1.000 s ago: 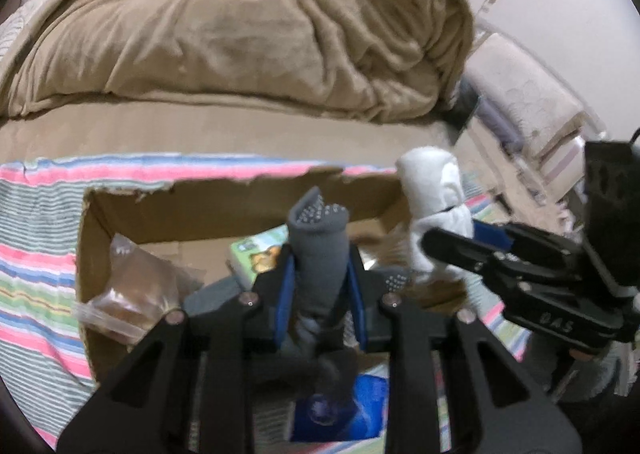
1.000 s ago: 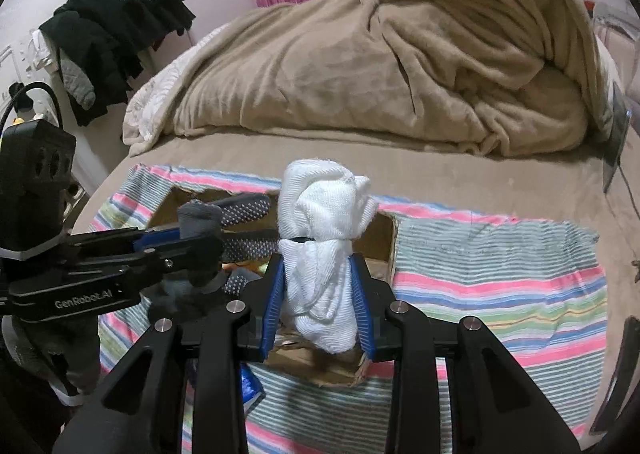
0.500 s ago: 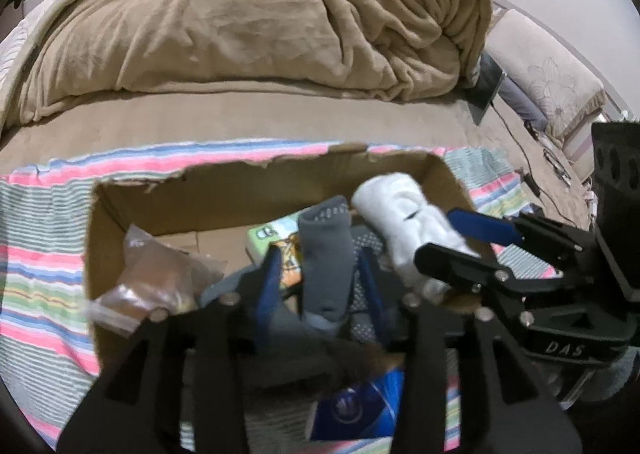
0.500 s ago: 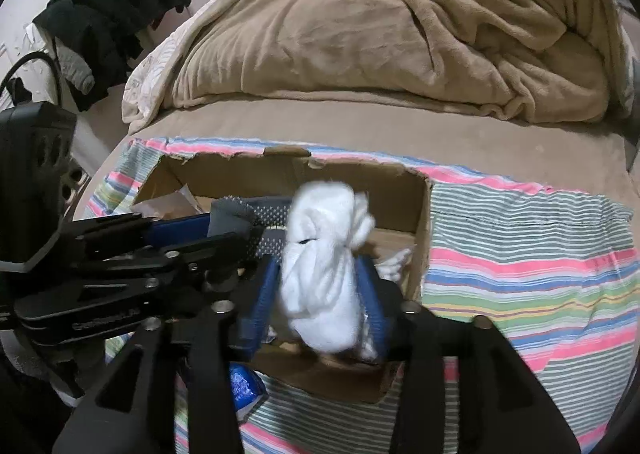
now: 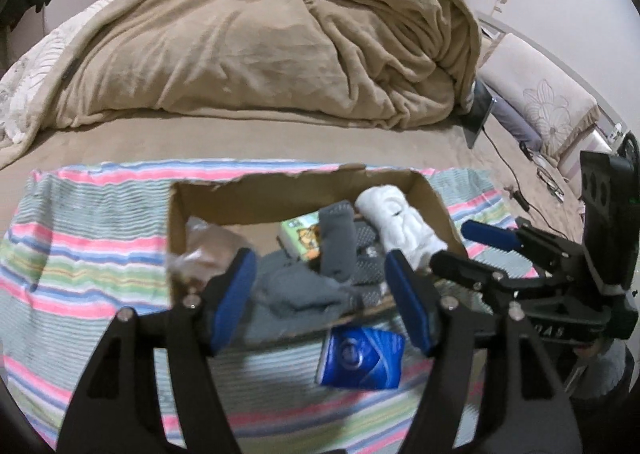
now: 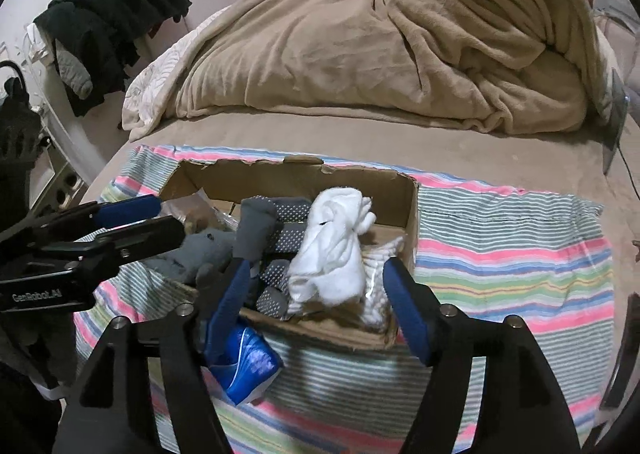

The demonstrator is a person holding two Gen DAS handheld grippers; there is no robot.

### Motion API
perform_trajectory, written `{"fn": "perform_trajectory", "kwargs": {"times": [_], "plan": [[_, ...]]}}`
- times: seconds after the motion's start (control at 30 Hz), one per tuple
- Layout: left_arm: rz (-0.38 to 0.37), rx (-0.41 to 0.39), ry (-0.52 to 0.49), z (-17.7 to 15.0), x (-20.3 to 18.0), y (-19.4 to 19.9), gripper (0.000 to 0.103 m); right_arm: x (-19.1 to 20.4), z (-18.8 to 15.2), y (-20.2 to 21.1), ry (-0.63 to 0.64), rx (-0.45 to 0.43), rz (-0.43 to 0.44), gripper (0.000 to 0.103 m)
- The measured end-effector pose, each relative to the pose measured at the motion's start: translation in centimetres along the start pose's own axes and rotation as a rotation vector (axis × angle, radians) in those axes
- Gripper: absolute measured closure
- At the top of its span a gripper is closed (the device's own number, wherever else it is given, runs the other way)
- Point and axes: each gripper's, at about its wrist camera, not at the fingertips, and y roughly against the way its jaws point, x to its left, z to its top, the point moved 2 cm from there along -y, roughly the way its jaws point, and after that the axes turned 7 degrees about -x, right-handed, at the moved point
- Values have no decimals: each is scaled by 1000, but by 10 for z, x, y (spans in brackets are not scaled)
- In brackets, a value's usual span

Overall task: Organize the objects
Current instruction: 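Lower the grey sock with left gripper into the box while right gripper drops the white socks, then grasp the blue tissue pack with the right gripper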

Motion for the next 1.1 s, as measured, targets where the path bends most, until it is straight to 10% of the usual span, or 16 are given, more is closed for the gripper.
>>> {"fn": "perform_trajectory", "kwargs": {"times": [1.1], "plan": [[49, 87, 128, -100, 63, 36, 34, 46, -79, -32, -4, 163, 28, 29]]}}
